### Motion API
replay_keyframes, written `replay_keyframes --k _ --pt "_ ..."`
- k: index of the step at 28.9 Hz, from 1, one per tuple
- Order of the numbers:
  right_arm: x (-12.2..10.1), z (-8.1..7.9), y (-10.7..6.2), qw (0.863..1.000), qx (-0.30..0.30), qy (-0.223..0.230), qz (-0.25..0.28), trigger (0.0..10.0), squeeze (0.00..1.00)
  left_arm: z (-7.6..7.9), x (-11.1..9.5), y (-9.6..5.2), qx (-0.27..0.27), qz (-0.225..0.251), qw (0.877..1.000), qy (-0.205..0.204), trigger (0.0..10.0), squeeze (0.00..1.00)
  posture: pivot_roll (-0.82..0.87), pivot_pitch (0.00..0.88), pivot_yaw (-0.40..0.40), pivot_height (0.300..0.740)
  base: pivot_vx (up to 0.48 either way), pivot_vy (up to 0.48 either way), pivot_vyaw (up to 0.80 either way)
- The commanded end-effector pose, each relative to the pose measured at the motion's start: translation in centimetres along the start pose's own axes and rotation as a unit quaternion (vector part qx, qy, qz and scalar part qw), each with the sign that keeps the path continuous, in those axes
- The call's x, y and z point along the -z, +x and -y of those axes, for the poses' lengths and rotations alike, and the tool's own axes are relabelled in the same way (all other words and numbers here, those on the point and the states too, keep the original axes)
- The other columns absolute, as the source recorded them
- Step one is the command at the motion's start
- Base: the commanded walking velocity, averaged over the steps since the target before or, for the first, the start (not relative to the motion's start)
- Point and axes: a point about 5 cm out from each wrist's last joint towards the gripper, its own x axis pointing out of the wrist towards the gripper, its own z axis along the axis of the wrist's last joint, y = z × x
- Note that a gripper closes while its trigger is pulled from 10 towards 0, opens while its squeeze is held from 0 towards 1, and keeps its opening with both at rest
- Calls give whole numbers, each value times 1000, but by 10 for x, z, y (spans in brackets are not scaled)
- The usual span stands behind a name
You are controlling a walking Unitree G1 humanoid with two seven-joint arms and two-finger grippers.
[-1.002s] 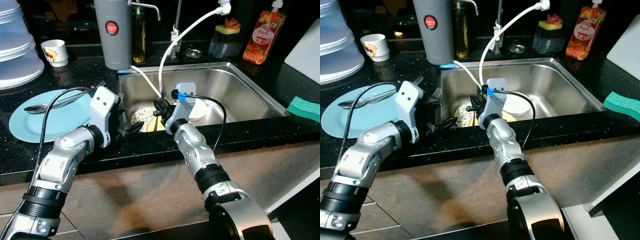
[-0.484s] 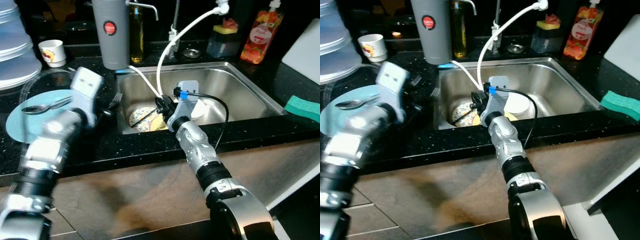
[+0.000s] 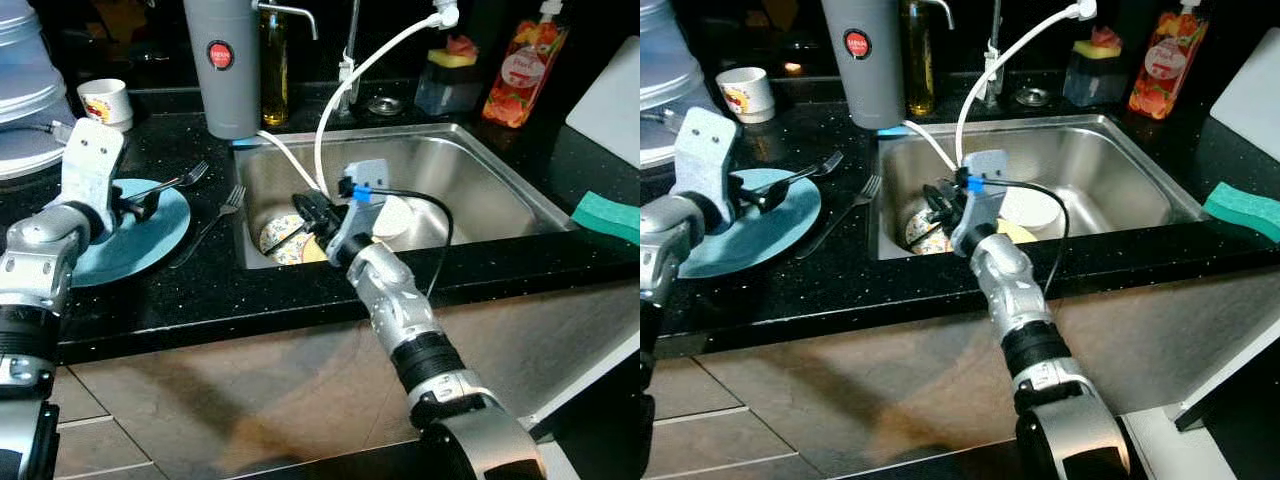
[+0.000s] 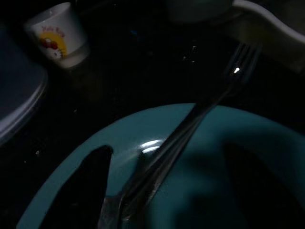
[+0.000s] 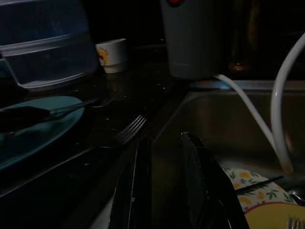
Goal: Kitchen organization
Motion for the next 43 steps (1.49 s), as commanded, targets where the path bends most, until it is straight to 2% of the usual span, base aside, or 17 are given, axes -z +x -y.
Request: replay_keyframes --k 1,9,10,11,12,13,17,25,26,27,29,30,32,33,41,42,43 --pt "4 0 -4 1000 -3 1 -10 10000 0 -13 3 -4 -5 -17 1000 -16 10000 0 20 128 -31 740 0 0 0" --pt "3 0 -7 1000 -2 -6 -20 10000 0 -10 15 -3 52 -76 994 -56 10000 0 15 133 -30 740 0 0 0" --pt "0 1 -6 1000 -2 -7 -20 10000 0 -8 20 -3 68 -100 991 -65 7490 0 12 136 -30 740 0 0 0" --pt "0 1 -6 1000 -2 -7 -20 10000 0 -8 20 -3 68 -100 991 -65 7490 0 12 136 -30 740 0 0 0" --pt "0 1 -6 1000 -2 -7 -20 10000 0 -7 22 -3 76 -110 989 -68 5098 0 12 136 -30 740 0 0 0" --pt "0 1 -6 1000 -2 -7 -20 10000 0 -7 22 -3 76 -110 989 -68 5098 0 12 136 -30 740 0 0 0" --pt "-3 1 -5 1000 -2 -6 -21 10000 0 -7 30 -4 87 -143 984 -56 0 0 12 138 -30 740 0 0 0" --pt "-6 2 -4 1000 1 -4 -22 10000 0 -14 22 -4 80 -129 988 -27 0 0 13 142 -33 740 0 0 0" --pt "-7 3 -4 1000 1 -3 -22 10000 0 -17 17 -3 60 -112 992 -20 3451 0 15 142 -36 740 0 0 0" --pt "-7 3 -3 1000 3 -2 -22 10000 0 -21 12 -2 38 -94 995 -18 10000 0 16 143 -36 740 0 0 0" --pt "-7 3 -3 1000 3 -2 -22 10000 0 -25 6 -1 16 -71 997 -4 10000 0 17 144 -37 740 0 0 0" --pt "-7 3 -3 1000 4 -2 -22 10000 0 -31 -5 -1 -14 -30 999 3 10000 243 16 147 -37 740 0 0 0" --pt "-7 3 -3 1000 4 -2 -22 10000 0 -33 -10 -1 -23 -13 1000 0 10000 243 16 147 -37 740 0 0 0" --pt "-7 3 -3 1000 4 -1 -22 10000 0 -34 -15 -1 -28 1 1000 1 10000 1000 16 147 -37 740 0 0 0" --pt "-6 0 -4 1000 1 2 -25 10000 0 -42 -13 -1 -72 -7 996 56 10000 1000 16 152 -33 740 0 0 0" --pt "-5 -1 -5 1000 0 2 -26 10000 0 -42 -9 -1 -72 -17 996 53 10000 843 16 155 -30 740 0 0 0" --pt "-5 -1 -5 1000 0 2 -27 10000 0 -42 -7 -1 -72 -23 996 49 10000 843 16 155 -30 740 0 0 0"
